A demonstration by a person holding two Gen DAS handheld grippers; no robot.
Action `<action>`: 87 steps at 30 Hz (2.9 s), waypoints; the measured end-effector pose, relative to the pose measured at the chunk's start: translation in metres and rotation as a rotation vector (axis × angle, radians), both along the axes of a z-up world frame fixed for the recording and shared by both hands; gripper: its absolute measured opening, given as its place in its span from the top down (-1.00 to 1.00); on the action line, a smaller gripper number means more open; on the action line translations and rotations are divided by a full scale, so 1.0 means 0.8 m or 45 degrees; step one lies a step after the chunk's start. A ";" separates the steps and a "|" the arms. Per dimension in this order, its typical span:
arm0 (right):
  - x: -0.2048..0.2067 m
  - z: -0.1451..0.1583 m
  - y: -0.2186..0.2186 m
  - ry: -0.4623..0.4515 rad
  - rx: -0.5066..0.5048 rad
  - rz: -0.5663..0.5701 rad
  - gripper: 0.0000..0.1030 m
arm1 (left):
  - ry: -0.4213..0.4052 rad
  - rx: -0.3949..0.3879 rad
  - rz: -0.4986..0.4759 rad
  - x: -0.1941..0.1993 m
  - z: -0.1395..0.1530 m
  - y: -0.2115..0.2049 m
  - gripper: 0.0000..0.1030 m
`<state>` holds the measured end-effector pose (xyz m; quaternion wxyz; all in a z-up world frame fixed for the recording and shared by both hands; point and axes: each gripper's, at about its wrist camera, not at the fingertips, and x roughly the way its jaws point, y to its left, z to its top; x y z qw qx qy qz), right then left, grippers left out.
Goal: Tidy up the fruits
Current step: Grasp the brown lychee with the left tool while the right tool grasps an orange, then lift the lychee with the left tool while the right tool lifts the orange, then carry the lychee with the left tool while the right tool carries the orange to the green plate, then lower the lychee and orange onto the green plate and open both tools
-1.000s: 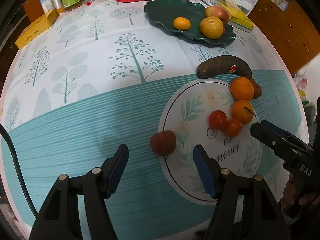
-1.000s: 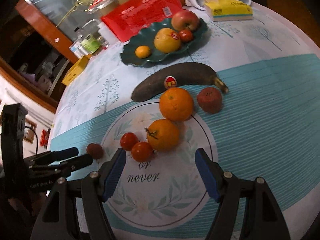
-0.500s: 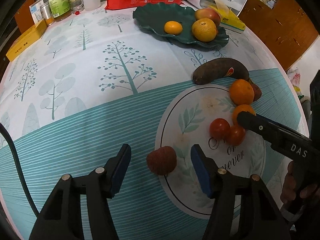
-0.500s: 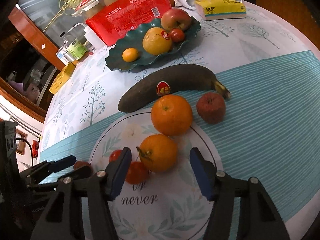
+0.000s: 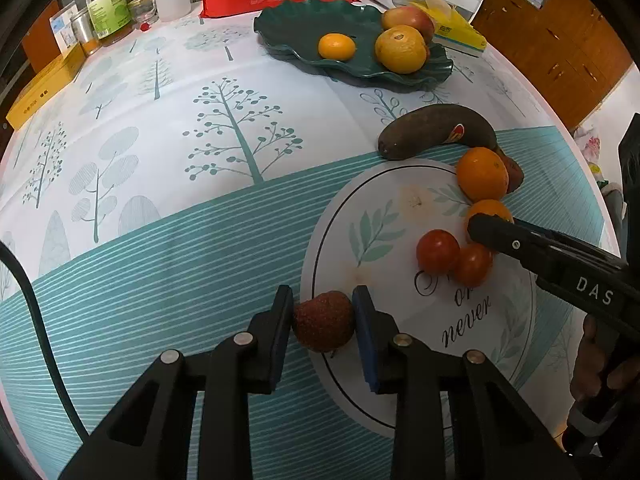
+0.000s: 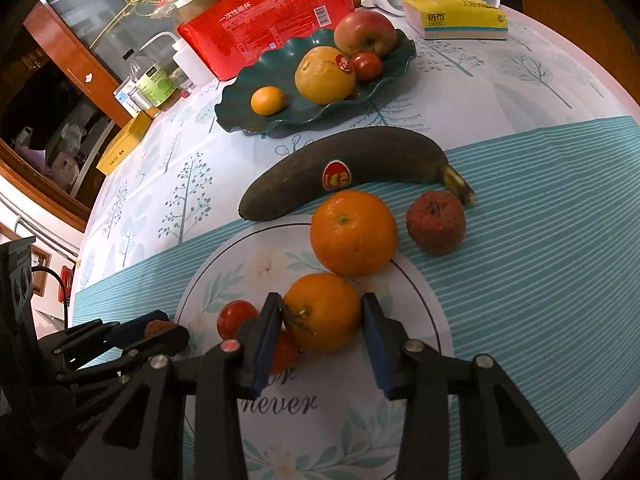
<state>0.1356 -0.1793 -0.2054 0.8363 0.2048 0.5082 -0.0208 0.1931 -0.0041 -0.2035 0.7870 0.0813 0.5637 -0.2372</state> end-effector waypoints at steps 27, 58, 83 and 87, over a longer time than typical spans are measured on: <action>0.008 0.061 0.016 -0.129 0.028 0.306 0.23 | -0.163 -0.036 0.128 0.003 0.085 -0.003 0.45; 0.178 0.149 -0.042 -0.447 -0.145 0.341 0.23 | -0.489 -0.132 0.248 0.190 0.163 -0.053 0.45; 0.227 0.058 -0.060 -0.321 -0.086 0.220 0.21 | -0.258 -0.246 0.259 0.256 0.051 -0.076 0.33; 0.228 0.056 -0.060 -0.311 -0.084 0.215 0.10 | -0.262 -0.245 0.273 0.254 0.056 -0.075 -0.12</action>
